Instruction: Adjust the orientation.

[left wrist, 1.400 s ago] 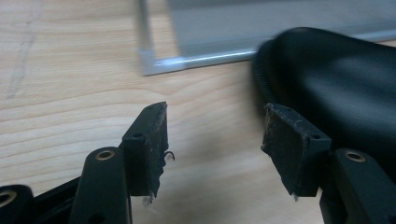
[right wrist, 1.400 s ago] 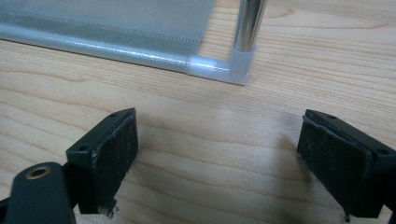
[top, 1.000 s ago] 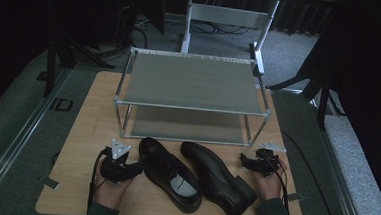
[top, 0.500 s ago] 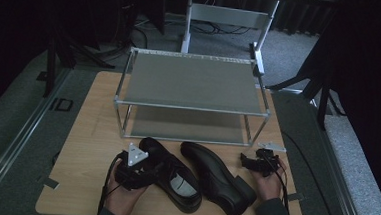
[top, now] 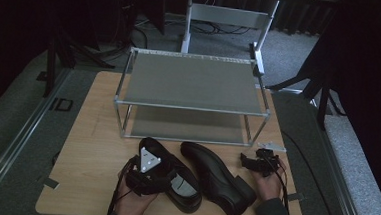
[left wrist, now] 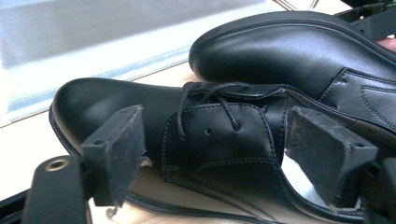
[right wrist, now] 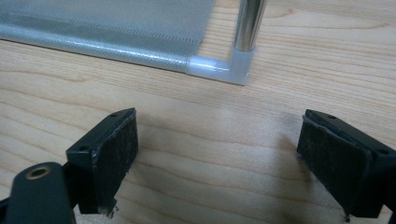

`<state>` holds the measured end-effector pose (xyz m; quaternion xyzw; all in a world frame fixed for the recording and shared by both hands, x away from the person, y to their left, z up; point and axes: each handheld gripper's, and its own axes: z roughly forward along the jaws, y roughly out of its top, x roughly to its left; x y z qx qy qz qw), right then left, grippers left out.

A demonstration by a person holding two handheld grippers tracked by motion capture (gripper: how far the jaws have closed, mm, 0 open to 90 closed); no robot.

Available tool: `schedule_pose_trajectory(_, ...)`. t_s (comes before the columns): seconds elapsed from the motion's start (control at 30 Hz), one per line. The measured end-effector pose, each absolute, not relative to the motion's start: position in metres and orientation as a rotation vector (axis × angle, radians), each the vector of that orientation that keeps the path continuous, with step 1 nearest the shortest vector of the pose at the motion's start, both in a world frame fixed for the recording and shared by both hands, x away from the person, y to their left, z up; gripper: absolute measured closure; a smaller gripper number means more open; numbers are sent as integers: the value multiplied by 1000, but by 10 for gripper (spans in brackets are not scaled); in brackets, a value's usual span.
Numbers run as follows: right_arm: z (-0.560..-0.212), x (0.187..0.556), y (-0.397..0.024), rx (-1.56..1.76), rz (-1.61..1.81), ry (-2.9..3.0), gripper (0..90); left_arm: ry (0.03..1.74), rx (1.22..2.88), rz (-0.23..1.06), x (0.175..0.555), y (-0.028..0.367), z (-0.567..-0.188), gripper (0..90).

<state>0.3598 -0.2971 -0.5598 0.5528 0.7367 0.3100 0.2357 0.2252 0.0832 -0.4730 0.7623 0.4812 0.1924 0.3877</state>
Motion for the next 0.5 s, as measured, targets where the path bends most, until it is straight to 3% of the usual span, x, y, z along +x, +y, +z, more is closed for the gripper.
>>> schedule_pose_trajectory(0.5,-560,360,-297,1515,850,2021,120,1266,2009,502,230,69,-493,152)
